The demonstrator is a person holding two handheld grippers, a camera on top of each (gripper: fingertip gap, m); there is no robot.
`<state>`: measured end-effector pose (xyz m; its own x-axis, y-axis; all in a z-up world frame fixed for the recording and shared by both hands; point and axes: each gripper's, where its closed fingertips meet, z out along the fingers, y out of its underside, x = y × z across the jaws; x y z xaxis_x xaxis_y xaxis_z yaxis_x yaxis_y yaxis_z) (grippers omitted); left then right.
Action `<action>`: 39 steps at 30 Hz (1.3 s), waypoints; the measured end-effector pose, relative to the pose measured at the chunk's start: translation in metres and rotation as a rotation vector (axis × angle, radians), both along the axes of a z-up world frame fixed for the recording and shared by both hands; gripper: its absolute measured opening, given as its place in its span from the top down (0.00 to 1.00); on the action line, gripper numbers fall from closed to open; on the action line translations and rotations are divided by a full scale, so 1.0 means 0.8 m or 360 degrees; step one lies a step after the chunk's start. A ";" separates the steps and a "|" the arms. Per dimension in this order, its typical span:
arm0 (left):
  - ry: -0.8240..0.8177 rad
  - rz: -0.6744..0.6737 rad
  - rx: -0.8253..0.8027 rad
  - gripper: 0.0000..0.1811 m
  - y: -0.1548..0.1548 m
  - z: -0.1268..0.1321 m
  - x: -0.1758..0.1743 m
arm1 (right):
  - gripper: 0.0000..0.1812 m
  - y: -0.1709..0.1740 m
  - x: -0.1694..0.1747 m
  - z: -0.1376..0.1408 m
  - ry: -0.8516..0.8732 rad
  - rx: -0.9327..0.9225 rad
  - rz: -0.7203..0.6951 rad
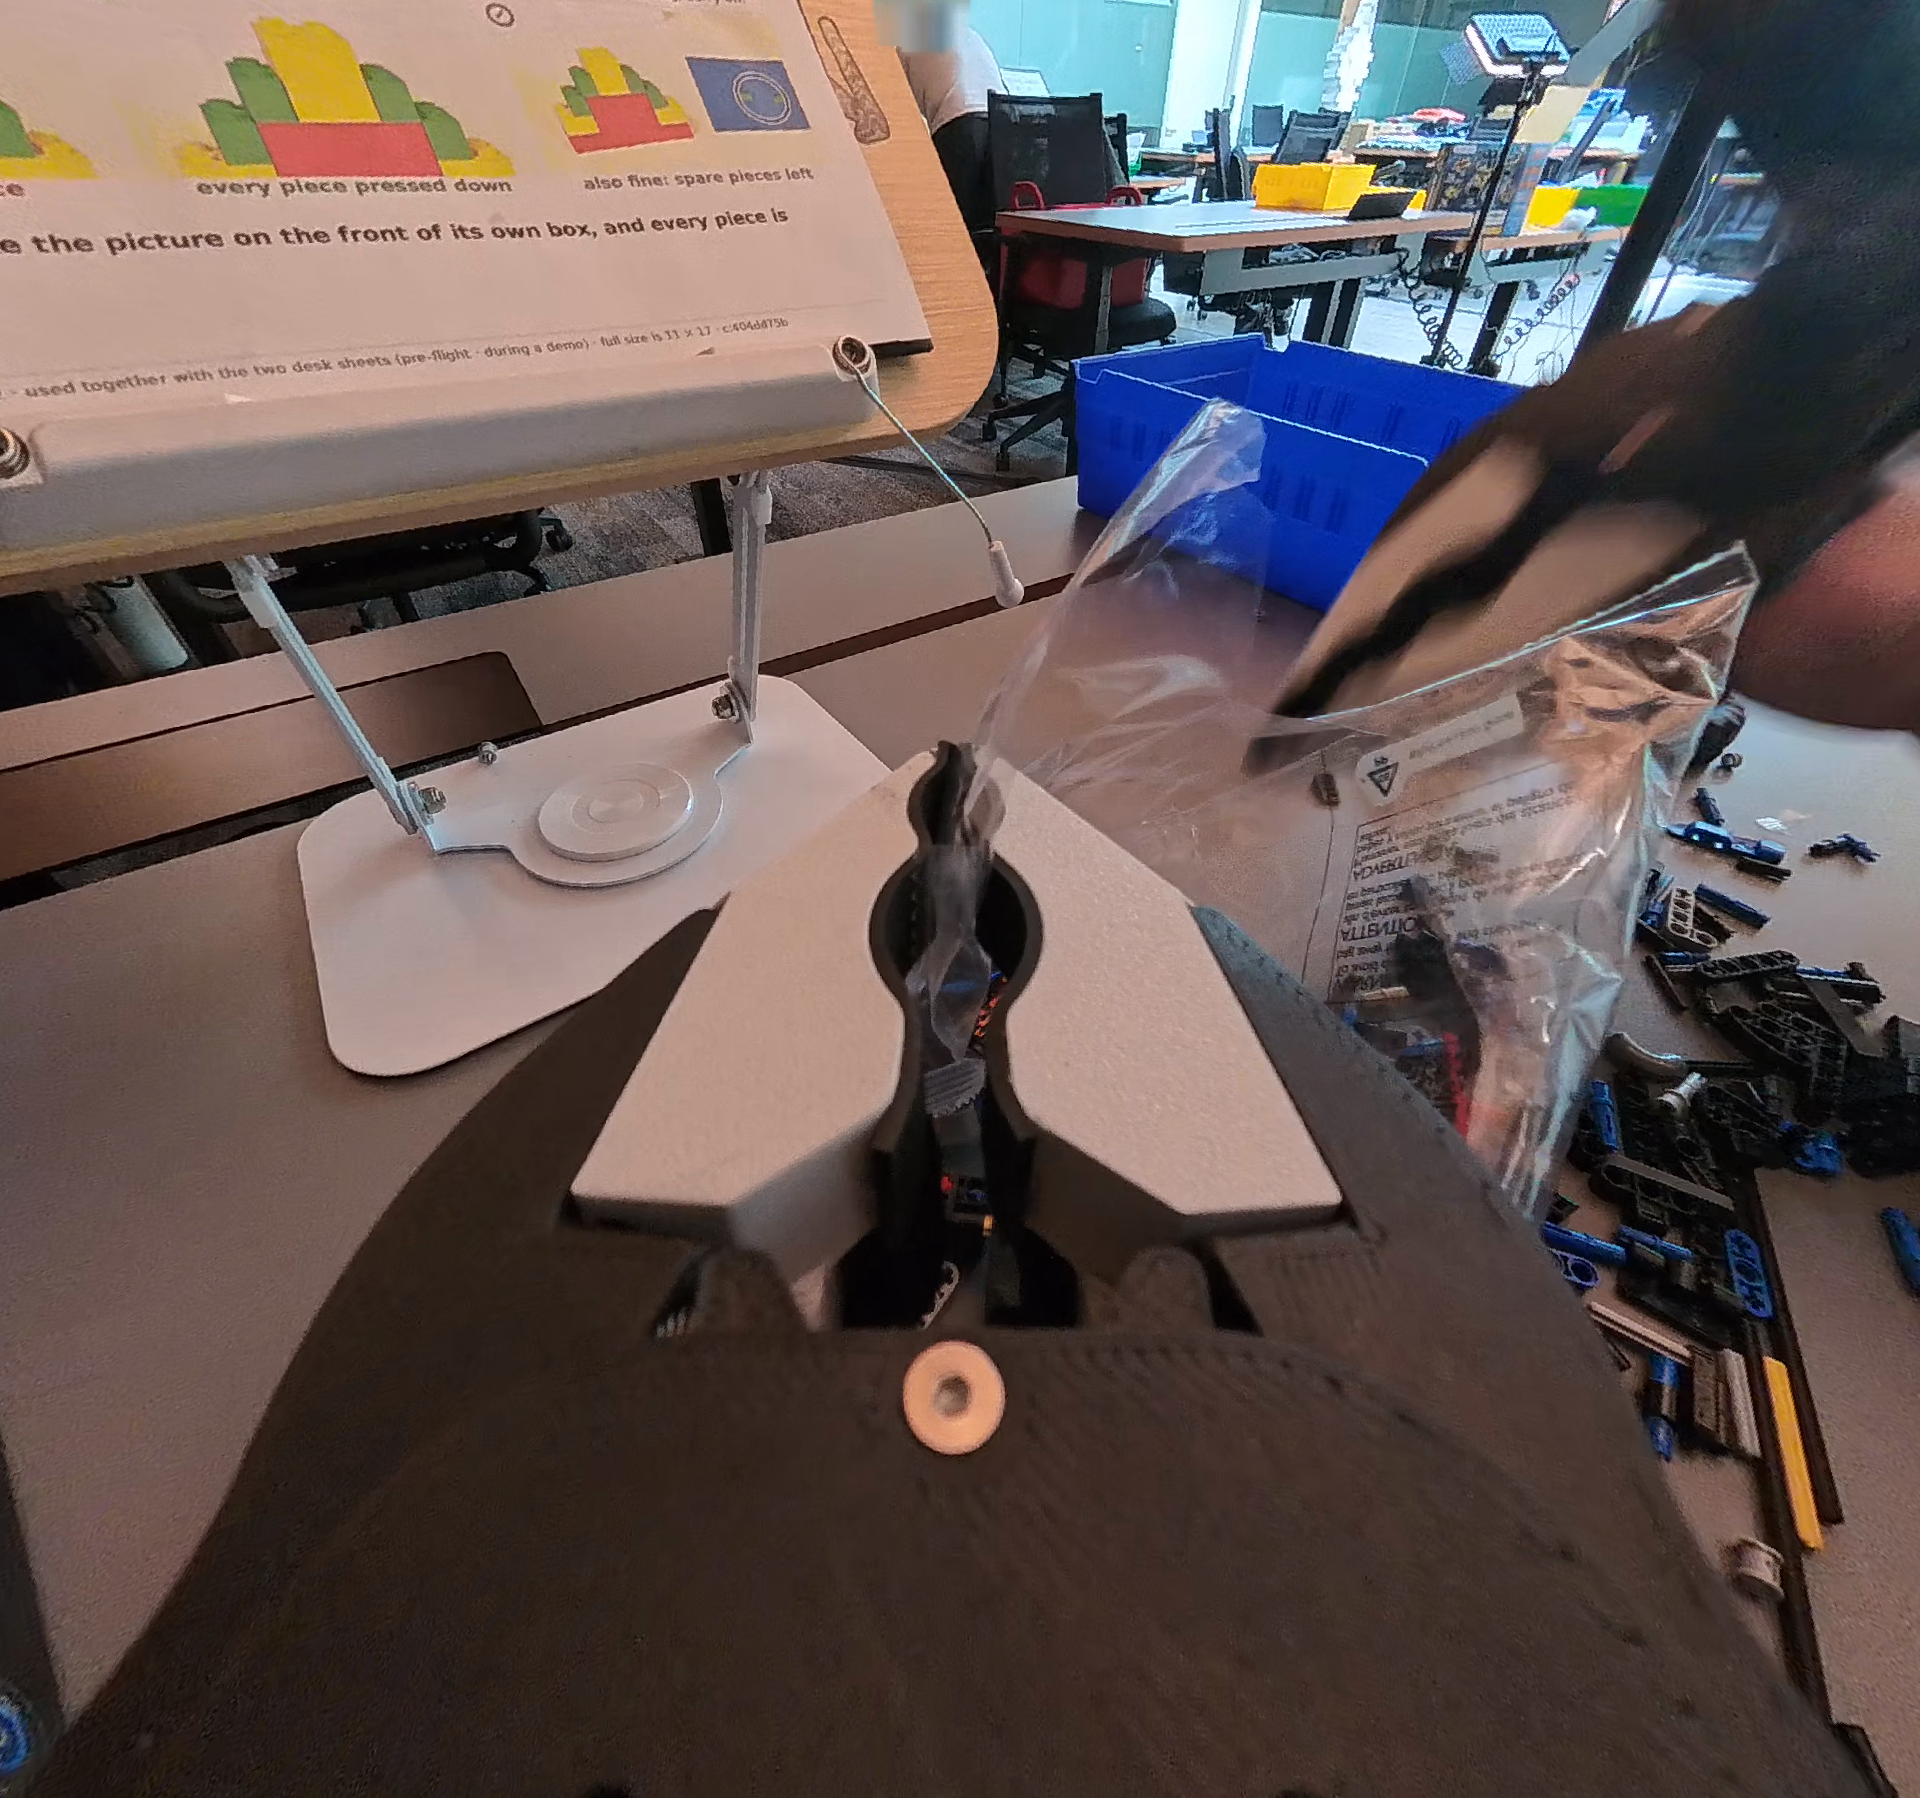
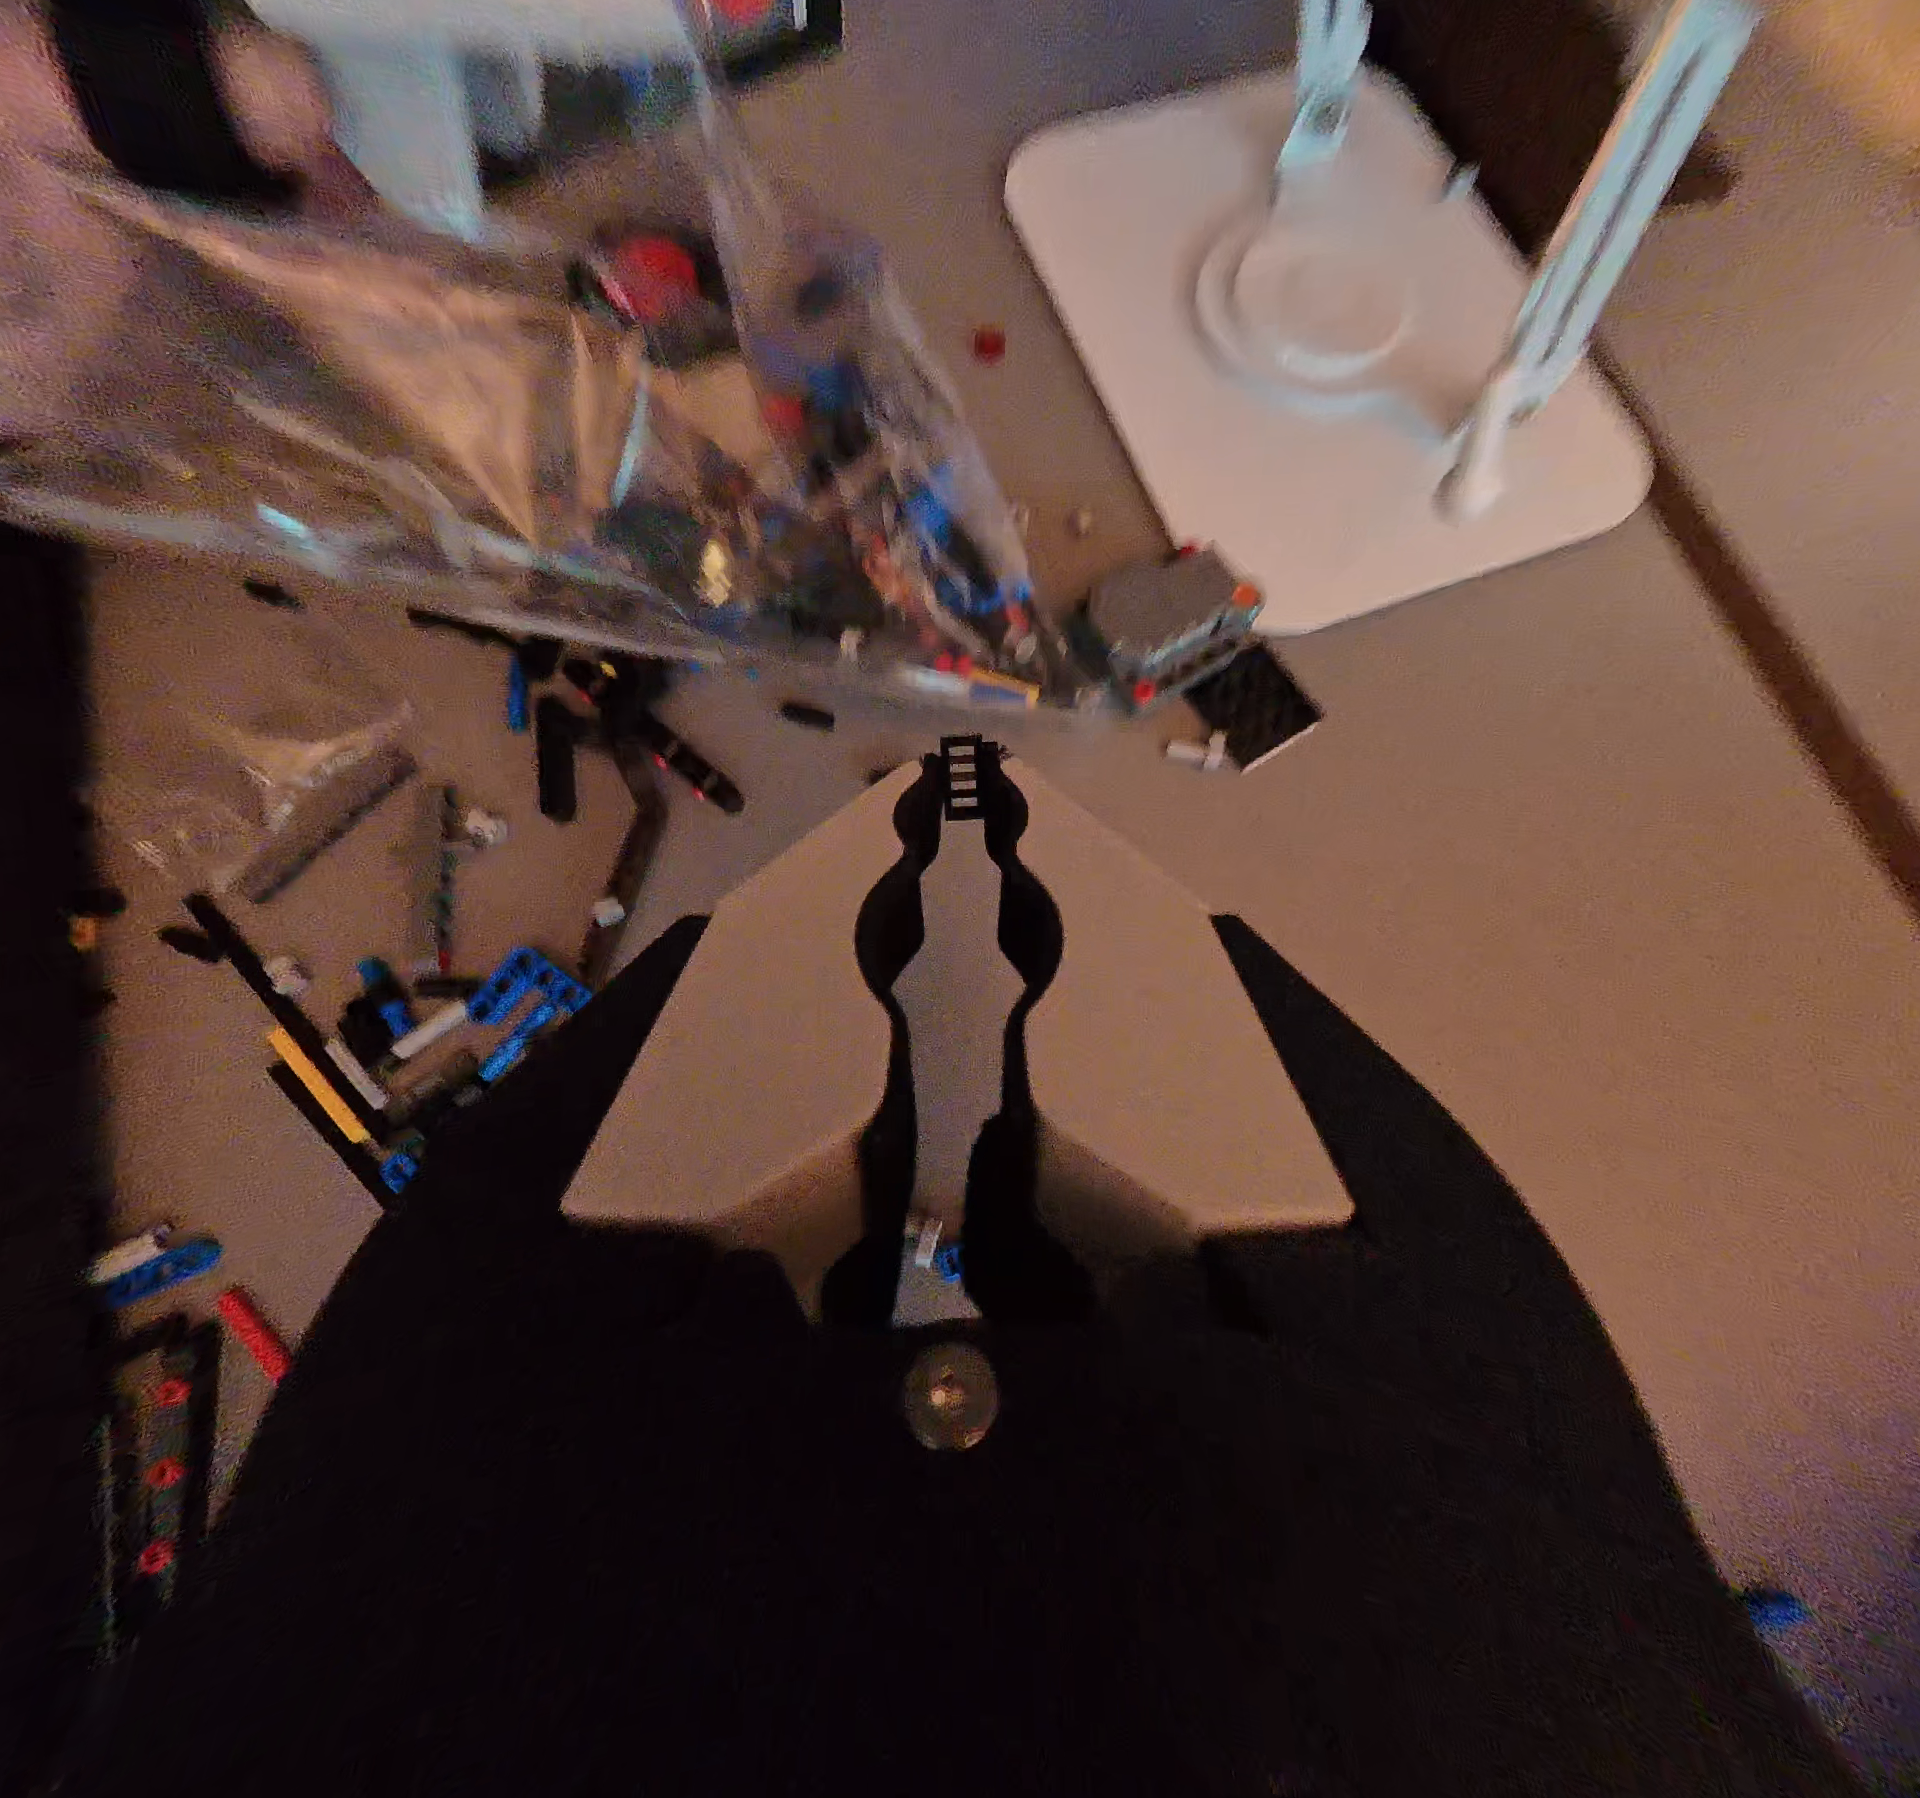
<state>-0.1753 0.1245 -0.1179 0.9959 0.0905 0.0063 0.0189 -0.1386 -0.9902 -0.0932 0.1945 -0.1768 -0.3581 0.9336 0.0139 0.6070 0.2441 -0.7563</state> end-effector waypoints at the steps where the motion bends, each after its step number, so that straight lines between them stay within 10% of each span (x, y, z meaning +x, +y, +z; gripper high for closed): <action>1: 0.0003 -0.0003 0.0000 1.00 0.000 0.000 0.001 | 0.97 0.001 0.001 0.038 0.0155 -0.0006 -0.0025; 6: 0.0023 -0.0025 0.0001 1.00 0.003 0.001 0.006 | 0.97 -0.068 0.016 0.177 0.0743 -0.0141 0.0217; 11: 0.0025 -0.0026 0.0006 1.00 0.003 -0.001 0.005 | 0.85 -0.096 -0.016 0.115 0.0468 0.0026 0.0243; 17: 0.0024 -0.0031 0.0005 1.00 0.004 -0.001 0.006 | 0.88 -0.044 0.015 0.137 0.0581 -0.0110 0.0085; 32: 0.0014 -0.0032 0.0005 1.00 0.003 -0.001 0.005 | 0.94 -0.012 0.056 -0.097 -0.0405 0.0124 0.0191; 39: 0.0015 -0.0040 0.0009 1.00 0.003 0.000 0.006 | 1.00 -0.011 0.053 -0.077 -0.0317 0.0152 0.0176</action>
